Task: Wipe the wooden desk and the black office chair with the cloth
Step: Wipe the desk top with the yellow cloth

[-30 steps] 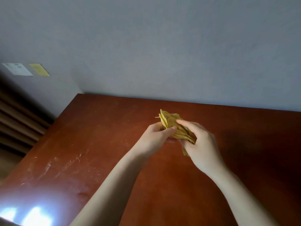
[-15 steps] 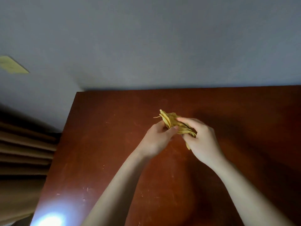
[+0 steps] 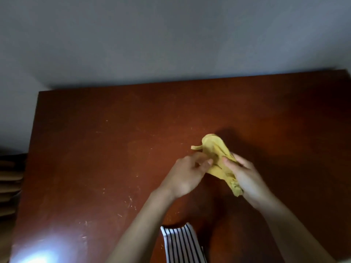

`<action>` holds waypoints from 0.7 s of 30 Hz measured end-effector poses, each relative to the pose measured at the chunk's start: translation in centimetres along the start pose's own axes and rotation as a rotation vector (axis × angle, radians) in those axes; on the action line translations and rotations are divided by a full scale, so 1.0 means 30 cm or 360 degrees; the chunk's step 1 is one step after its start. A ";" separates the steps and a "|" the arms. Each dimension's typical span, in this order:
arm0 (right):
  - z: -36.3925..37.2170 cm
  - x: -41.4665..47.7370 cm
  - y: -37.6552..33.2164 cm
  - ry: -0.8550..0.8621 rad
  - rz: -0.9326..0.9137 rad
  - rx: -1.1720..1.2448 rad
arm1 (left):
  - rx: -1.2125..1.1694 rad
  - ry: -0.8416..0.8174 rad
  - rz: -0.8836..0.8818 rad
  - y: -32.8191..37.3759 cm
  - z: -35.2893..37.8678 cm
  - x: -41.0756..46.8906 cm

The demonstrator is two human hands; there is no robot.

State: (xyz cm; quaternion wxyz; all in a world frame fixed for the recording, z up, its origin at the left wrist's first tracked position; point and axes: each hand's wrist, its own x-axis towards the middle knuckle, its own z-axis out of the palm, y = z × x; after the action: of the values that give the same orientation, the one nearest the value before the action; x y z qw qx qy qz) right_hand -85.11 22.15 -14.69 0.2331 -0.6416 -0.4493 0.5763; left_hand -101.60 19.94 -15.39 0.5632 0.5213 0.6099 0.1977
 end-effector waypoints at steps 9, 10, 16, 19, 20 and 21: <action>-0.023 0.292 0.037 0.0622 -0.0704 -0.0830 | 0.0383 0.0290 -0.0158 -0.068 0.018 -0.072; 0.004 0.323 0.049 0.0638 -0.0759 -0.0918 | 0.0455 0.0352 -0.0196 -0.069 0.021 -0.078; 0.132 0.366 0.122 0.0488 -0.1190 -0.1327 | 0.0822 0.0629 -0.0486 -0.117 0.070 -0.092; 0.143 0.308 0.180 0.0256 -0.1444 -0.1456 | 0.0830 0.0656 -0.0576 -0.151 0.087 -0.091; 0.138 0.285 0.200 0.0156 -0.1518 -0.1483 | 0.0825 0.0667 -0.0594 -0.158 0.091 -0.092; 0.130 0.263 0.224 0.0059 -0.1583 -0.1497 | 0.0808 0.0680 -0.0613 -0.160 0.097 -0.096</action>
State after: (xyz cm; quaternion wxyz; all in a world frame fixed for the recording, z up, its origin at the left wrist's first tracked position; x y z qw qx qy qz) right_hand -87.28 24.69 -25.23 0.1743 -0.4017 -0.8891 0.1333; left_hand -101.49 14.64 -18.83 0.3031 0.4670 0.8299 0.0352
